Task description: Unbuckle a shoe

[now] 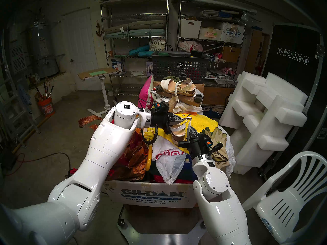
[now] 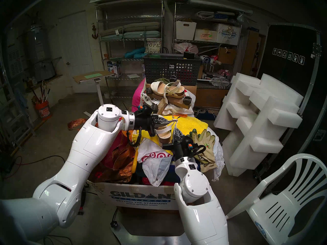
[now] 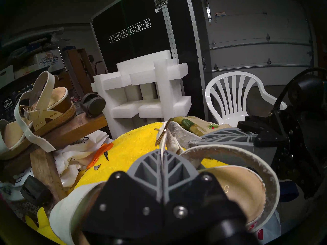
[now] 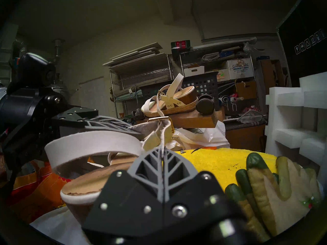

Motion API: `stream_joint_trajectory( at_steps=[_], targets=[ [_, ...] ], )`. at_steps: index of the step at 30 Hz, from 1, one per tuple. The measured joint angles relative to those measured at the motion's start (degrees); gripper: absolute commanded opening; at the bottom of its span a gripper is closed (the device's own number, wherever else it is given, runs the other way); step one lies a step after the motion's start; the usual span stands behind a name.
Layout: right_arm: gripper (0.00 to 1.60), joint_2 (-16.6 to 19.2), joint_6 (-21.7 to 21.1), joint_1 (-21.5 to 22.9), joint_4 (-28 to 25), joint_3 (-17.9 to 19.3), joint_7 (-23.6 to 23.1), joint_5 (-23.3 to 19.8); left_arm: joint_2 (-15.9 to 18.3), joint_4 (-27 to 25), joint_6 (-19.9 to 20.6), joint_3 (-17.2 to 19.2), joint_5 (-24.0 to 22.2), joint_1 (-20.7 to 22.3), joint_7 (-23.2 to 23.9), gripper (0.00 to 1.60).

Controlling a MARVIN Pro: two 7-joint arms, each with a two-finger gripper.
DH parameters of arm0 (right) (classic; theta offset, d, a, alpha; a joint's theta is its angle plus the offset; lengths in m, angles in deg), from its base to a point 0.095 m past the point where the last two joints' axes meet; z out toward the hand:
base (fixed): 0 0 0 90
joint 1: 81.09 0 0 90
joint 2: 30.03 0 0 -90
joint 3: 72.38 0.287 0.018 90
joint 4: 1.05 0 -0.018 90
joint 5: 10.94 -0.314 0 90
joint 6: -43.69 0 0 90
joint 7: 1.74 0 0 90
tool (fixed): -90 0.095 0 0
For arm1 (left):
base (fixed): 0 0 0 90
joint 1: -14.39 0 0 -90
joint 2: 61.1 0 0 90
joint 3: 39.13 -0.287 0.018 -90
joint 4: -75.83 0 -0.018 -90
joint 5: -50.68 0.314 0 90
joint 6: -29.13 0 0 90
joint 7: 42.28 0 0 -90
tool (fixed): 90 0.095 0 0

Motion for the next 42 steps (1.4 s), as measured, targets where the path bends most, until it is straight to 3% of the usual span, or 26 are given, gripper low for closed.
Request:
stream_joint_trajectory(
  at_steps=[19,32,33,34,36,42],
  targets=[
    [0.00,1.8,-2.8,2.3,2.1,-0.8,-0.2,5.0,0.8,-1.4,1.2,0.3,0.0,-0.7,1.6,0.00],
    [0.00,1.7,-2.3,2.9,1.4,-0.5,0.2,5.3,1.5,-2.4,1.2,0.8,-0.1,-1.5,2.7,0.00],
    [0.04,1.7,-2.3,3.0,1.3,-0.6,0.0,5.2,1.5,-2.5,1.2,0.8,-0.1,-1.6,2.7,0.00],
    [0.31,1.7,-2.4,3.0,1.2,-0.7,-0.3,5.0,1.5,-2.6,1.2,0.9,-0.1,-1.6,2.7,0.00],
    [0.48,1.7,-2.6,3.0,0.9,-0.9,-0.8,4.5,1.5,-2.8,1.1,1.2,-0.1,-1.8,2.5,0.00],
    [0.70,1.7,-3.0,2.8,0.4,-1.0,-1.2,3.9,1.2,-3.2,0.8,1.9,0.0,-2.4,0.6,0.00]
  ],
)
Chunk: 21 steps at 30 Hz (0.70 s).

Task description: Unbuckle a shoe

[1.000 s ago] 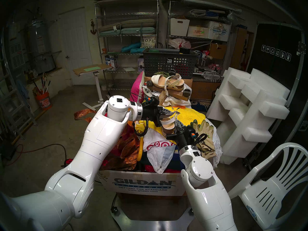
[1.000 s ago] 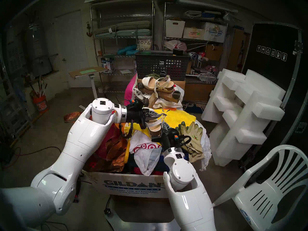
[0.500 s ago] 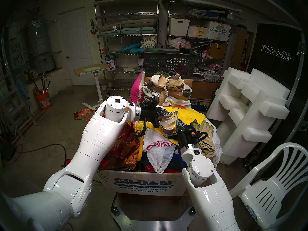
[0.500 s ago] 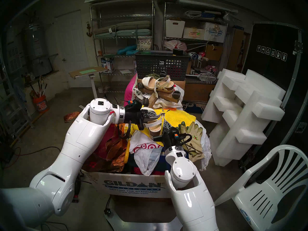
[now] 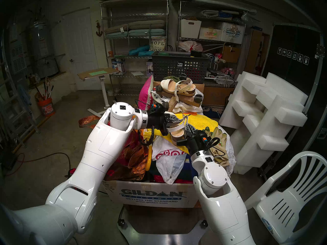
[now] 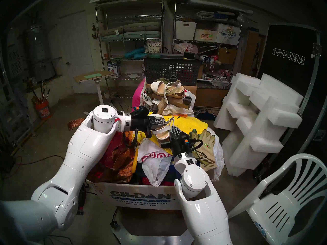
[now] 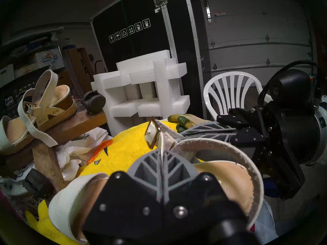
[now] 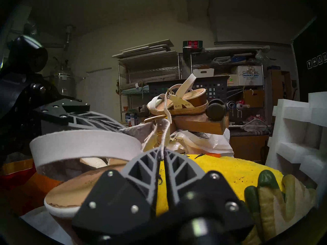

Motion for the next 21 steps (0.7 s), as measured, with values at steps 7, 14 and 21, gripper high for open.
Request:
stream_joint_trajectory(
  at_steps=[7,14,21],
  targets=[
    [0.78,-0.1,-0.3,-0.4,-0.3,0.0,0.0,-0.5,-0.4,-0.2,-0.6,0.3,0.1,-0.5,-1.8,0.00],
    [0.76,-0.2,-0.2,-0.6,-0.3,0.5,1.1,-0.6,-0.5,-0.6,-0.6,0.3,0.1,-0.6,-2.4,0.00],
    [0.67,-0.2,-0.1,-0.5,-0.4,0.6,1.7,-0.7,-0.5,-1.0,-0.6,0.2,0.0,-0.9,-2.4,0.00]
  ],
)
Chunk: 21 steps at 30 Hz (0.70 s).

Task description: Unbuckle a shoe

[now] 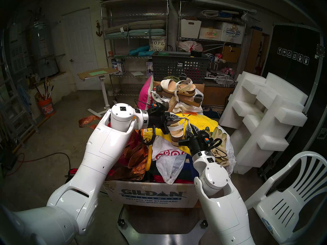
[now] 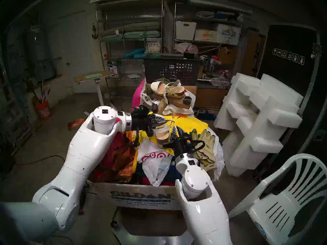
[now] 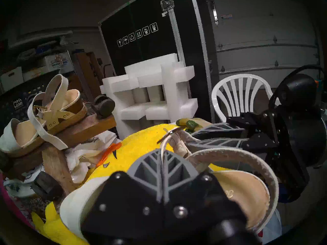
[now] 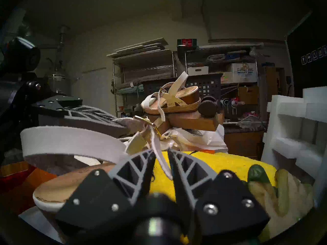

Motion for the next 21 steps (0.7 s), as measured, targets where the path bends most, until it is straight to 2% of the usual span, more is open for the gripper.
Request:
stream_joint_trajectory(
  at_steps=[13,21],
  targets=[
    [0.78,0.3,0.4,-0.4,-1.1,-0.8,0.1,0.2,0.0,-0.1,0.1,-0.5,0.2,-0.1,1.1,0.00],
    [0.77,1.1,0.3,-1.2,-2.0,-0.9,-0.5,0.6,-0.4,0.6,0.1,-0.5,0.5,0.2,0.1,0.00]
  ],
)
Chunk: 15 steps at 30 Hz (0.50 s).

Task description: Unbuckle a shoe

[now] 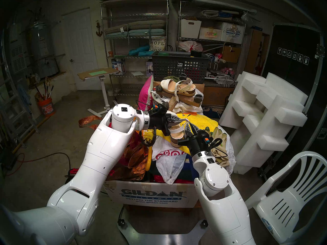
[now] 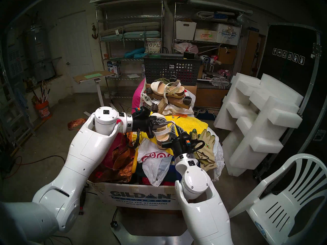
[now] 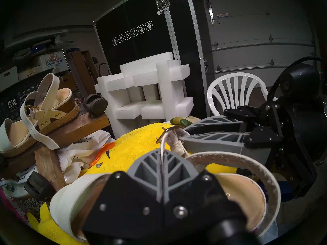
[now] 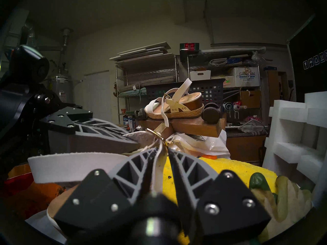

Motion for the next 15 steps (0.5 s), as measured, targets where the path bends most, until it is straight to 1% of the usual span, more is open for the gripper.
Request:
stream_joint_trajectory(
  at_steps=[9,12,15],
  targets=[
    [0.77,0.3,0.0,-0.9,-0.1,0.1,-0.2,-0.1,-0.3,0.9,-0.2,0.0,0.1,0.5,-0.7,0.00],
    [0.82,0.2,0.0,-0.8,0.0,0.0,-0.3,-0.2,-0.3,0.9,-0.2,0.0,0.1,0.5,-0.7,0.00],
    [0.80,0.1,0.0,-0.7,0.2,0.0,-0.3,-0.2,-0.3,0.9,-0.2,0.1,0.0,0.5,-0.5,0.00]
  ],
)
